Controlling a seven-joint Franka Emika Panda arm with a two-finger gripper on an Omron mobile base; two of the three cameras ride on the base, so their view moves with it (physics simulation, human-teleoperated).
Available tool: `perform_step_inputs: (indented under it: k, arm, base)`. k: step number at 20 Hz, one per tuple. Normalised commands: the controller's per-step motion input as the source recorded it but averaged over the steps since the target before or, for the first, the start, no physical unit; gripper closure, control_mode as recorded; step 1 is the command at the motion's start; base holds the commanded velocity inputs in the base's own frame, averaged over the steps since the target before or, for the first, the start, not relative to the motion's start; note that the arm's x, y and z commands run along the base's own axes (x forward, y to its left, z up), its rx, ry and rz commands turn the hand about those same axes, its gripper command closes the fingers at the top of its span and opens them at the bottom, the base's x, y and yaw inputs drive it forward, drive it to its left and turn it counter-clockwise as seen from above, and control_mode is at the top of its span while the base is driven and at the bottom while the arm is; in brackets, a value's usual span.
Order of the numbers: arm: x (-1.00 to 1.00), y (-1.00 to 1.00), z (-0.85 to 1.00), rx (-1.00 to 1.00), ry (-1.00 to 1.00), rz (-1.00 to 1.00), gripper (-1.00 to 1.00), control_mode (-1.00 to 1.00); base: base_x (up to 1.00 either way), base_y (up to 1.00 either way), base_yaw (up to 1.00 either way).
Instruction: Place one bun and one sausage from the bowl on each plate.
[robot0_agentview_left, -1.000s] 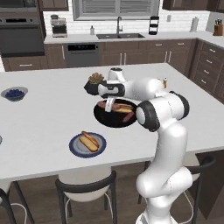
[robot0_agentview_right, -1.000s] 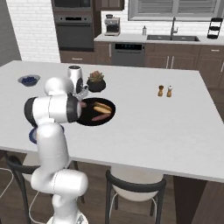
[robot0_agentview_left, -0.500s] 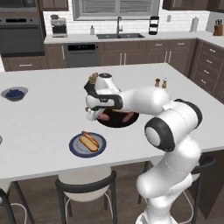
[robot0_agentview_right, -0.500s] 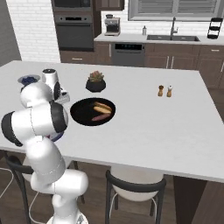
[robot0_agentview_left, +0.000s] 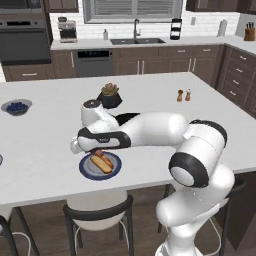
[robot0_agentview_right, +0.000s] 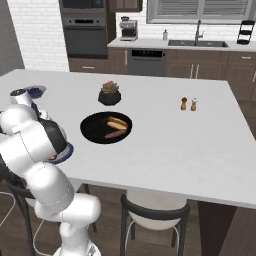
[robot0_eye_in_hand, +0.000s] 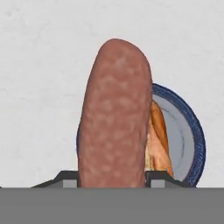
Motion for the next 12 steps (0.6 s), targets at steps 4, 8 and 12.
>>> perform_step_inputs:
  k: [4,8,12]
  arm:
    - [0.00,0.46,-0.22,0.00,0.11,-0.37,1.00,-1.00]
    - [0.00,0.10,-0.32,0.00,0.07,-0.35,1.00,-1.00]
    - [0.00,-0.02,-0.48,0.00,0.06,-0.31,1.00,-1.00]
  base:
    - [0.00,0.00,0.00]
    - [0.00,0.00,0.00]
    - [0.00,0.00,0.00]
